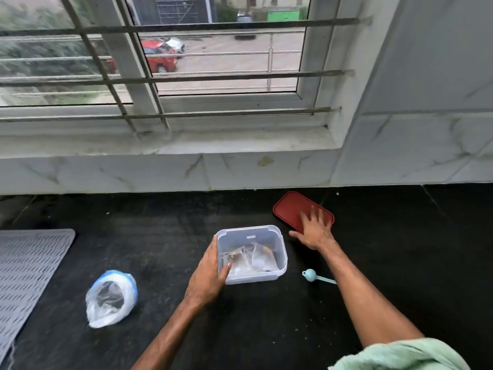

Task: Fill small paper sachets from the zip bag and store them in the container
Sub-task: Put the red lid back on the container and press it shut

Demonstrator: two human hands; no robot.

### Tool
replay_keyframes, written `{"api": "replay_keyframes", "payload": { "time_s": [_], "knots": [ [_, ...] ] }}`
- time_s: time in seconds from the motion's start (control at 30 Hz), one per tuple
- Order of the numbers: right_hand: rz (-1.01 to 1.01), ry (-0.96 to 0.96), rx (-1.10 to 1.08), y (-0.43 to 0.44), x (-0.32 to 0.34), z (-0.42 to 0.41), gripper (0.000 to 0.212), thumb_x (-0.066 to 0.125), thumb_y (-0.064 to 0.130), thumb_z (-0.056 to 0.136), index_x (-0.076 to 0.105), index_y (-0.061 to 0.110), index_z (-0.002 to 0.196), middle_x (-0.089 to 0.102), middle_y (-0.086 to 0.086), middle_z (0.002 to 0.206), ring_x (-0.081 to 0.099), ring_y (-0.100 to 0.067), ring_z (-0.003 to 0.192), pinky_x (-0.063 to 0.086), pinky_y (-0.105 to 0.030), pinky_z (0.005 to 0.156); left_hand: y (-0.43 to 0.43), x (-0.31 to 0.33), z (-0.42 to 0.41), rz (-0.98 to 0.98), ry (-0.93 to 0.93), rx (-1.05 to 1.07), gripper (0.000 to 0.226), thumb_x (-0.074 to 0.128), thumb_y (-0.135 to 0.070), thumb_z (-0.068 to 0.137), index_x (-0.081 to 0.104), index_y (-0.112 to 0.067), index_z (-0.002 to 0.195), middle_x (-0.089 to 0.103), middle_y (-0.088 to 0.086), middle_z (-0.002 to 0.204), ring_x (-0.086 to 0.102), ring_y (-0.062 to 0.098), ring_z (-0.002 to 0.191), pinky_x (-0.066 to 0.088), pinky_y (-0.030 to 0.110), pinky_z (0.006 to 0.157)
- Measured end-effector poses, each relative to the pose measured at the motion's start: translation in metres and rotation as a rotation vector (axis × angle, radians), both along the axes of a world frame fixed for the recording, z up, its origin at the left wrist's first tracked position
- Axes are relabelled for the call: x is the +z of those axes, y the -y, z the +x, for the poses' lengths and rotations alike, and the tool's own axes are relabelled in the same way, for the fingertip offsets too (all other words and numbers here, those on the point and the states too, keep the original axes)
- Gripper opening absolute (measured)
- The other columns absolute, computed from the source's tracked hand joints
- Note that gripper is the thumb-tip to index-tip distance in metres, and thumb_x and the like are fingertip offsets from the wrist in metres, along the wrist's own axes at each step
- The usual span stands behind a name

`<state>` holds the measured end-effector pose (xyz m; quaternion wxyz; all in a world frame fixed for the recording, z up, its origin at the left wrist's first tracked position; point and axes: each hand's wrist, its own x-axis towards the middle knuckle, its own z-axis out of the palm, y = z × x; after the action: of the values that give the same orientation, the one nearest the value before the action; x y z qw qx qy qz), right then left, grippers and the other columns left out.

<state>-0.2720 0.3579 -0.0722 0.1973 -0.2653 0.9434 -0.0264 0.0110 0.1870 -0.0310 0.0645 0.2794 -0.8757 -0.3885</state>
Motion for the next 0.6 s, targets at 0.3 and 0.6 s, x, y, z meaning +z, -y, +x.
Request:
{"api": "replay_keyframes", "payload": {
  "time_s": [0.3,0.6],
  "knots": [
    [0.198,-0.504,0.289,-0.008,-0.007,0.005,0.045,0.052,0.021,0.091,0.043,0.006,0.133,0.065,-0.026,0.113,0.069,-0.041,0.093,0.060,-0.042,0.065,-0.007,0.001,0.001,0.020,0.011,0.038,0.073,0.052,-0.024,0.098,0.006,-0.040,0.152,0.023,-0.035,0.143,0.032,-0.010,0.125,0.031,0.013,0.102],
    [-0.851,0.285,0.033,-0.033,0.145,-0.011,0.025,0.066,0.033,0.090,0.068,0.033,0.115,0.072,0.007,0.105,0.067,-0.008,0.092,0.053,-0.025,0.083,-0.007,0.004,0.003,0.267,-0.109,0.251,0.055,0.047,-0.031,0.101,0.028,-0.018,0.152,0.039,-0.005,0.153,0.040,0.010,0.138,0.032,0.029,0.114]
  ]
}}
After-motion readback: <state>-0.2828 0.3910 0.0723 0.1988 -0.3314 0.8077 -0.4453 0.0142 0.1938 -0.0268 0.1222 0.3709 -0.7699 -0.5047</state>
